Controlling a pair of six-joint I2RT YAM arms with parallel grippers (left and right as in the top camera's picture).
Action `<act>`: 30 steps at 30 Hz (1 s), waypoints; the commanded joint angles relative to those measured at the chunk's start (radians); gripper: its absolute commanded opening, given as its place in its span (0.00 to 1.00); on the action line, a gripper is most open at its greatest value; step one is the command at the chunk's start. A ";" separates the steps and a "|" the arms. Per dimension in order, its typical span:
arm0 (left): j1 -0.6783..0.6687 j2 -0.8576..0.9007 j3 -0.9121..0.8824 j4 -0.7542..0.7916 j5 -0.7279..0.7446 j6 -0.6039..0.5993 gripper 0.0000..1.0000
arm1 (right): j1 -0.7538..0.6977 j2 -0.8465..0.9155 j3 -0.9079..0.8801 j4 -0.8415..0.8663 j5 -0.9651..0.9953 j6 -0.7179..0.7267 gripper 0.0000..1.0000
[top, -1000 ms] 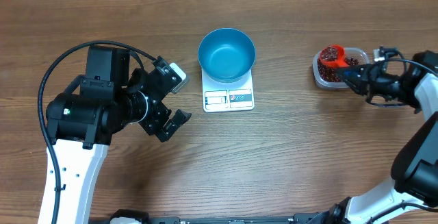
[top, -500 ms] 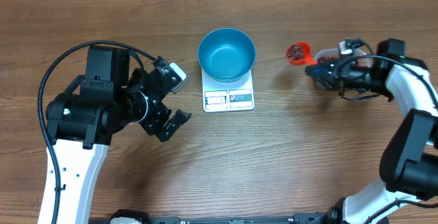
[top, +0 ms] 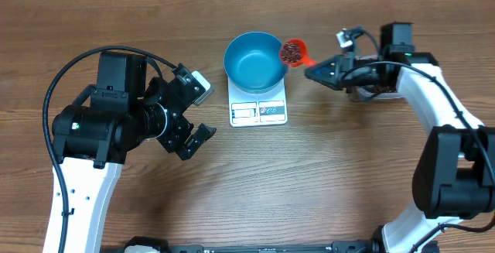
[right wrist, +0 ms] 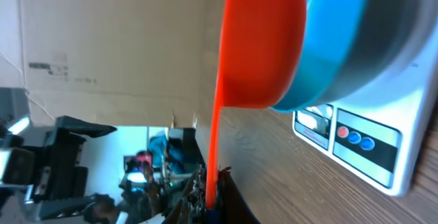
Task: Scoop item into bowl and weigh 150g on scale
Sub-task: 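Tilt the scoop to pour beans into the blue bowl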
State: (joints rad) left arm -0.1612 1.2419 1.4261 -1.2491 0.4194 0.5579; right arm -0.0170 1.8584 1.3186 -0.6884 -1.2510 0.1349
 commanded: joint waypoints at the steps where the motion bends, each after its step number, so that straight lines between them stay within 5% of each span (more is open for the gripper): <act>1: 0.004 0.000 0.014 0.000 0.015 0.022 1.00 | 0.055 0.005 0.030 0.058 0.081 0.069 0.04; 11: 0.004 0.000 0.014 0.000 0.015 0.022 1.00 | 0.183 0.005 0.032 0.193 0.294 0.039 0.04; 30: 0.004 0.000 0.014 0.000 0.015 0.022 1.00 | 0.380 0.005 0.116 0.116 0.861 -0.129 0.04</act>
State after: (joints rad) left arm -0.1612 1.2419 1.4261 -1.2495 0.4194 0.5583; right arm 0.3431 1.8584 1.3876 -0.5655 -0.5209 0.0544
